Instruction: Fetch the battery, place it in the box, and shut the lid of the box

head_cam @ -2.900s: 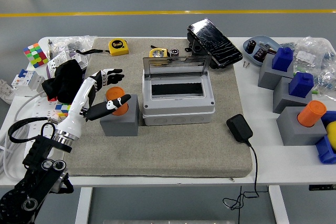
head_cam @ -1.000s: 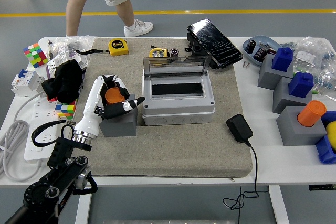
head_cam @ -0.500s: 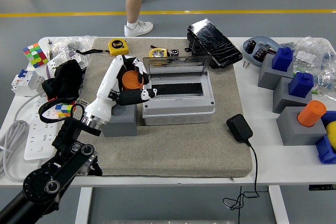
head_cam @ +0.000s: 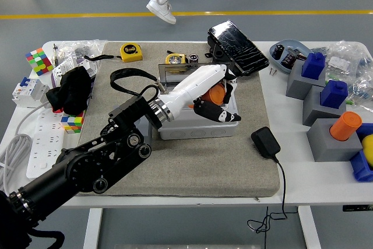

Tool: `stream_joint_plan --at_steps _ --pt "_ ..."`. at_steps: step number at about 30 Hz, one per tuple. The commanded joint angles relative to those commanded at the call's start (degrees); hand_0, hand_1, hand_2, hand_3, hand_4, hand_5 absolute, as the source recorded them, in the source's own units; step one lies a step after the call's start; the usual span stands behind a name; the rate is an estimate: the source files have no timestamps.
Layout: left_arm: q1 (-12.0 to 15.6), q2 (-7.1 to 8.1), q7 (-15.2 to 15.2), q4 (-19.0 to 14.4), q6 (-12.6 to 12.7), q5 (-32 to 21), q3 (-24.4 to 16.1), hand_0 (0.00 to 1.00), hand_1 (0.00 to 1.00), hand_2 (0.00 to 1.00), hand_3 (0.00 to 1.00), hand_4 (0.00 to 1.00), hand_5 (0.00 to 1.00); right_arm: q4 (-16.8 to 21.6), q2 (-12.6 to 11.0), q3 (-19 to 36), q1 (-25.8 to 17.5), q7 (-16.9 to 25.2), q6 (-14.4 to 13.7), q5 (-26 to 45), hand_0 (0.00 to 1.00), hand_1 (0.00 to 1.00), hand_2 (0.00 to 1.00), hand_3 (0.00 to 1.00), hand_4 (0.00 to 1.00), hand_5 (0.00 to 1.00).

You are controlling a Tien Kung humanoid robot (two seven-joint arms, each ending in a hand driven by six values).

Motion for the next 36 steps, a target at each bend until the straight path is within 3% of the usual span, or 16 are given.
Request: stream_joint_plan --at_steps 6,11,12,17,18,23,24,29,30,36 --pt "-3.2 0.00 2.9 4.9 -0.4 3.8 1.3 0.020 0.022 0.097 0.143 0.998 0.066 0.0 -0.1 0.1 0.0 -0.1 0.0 -0.2 0.642 0.648 0.658 0.577 0.976 0.582" --pt "-4.1 0.00 2.6 7.9 0.1 4.0 2.2 0.020 0.022 0.097 0.143 0.998 0.066 0.0 -0.1 -0.3 0.1 -0.1 0.0 0.1 0.642 0.648 0.658 0.577 0.976 0.582" --pt "-4.1 0.00 2.4 8.2 0.4 3.9 2.4 0.038 0.028 0.120 0.153 0.998 0.117 0.0 -0.1 -0.4 0.1 -0.1 0.0 0.2 0.642 0.648 0.658 0.577 0.976 0.581" --pt "-3.8 0.00 1.1 8.8 1.8 3.4 3.3 0.038 0.028 0.120 0.153 0.998 0.117 0.0 -0.1 -1.2 0.2 0.1 0.0 0.8 0.642 0.648 0.658 0.577 0.976 0.581" --pt "-3.7 0.00 1.0 8.9 2.1 3.6 3.3 0.171 0.148 0.207 0.283 0.998 0.284 0.0 -0.1 -1.5 0.1 0.1 0.0 1.0 0.642 0.648 0.658 0.577 0.976 0.581" --pt "-3.5 0.00 0.0 9.2 3.3 3.7 3.1 0.171 0.148 0.207 0.283 0.998 0.284 0.0 -0.1 -1.7 0.2 0.1 0.1 1.1 0.642 0.648 0.658 0.577 0.976 0.581" --pt "-3.5 0.00 -0.2 9.2 3.6 3.6 3.1 0.285 0.294 0.321 0.424 0.998 0.418 0.0 -0.1 -1.7 0.2 0.2 0.0 1.1 0.640 0.648 0.658 0.576 0.976 0.580" --pt "-3.4 0.00 0.0 9.0 3.2 2.9 3.0 0.285 0.294 0.321 0.424 0.998 0.418 0.0 -0.1 -1.7 0.2 0.1 0.0 1.2 0.640 0.648 0.658 0.576 0.976 0.580" --pt "-3.3 0.00 0.0 8.9 3.1 2.9 2.9 0.547 0.520 0.540 0.696 0.998 0.471 0.0 -0.1 -1.7 0.2 0.1 0.0 1.2 0.642 0.648 0.658 0.576 0.976 0.580" --pt "-3.2 0.00 0.7 9.0 2.5 3.5 2.8 0.546 0.532 0.561 0.716 0.998 0.477 0.0 -0.1 -1.8 0.2 0.1 0.0 1.3 0.642 0.649 0.658 0.577 0.976 0.580"
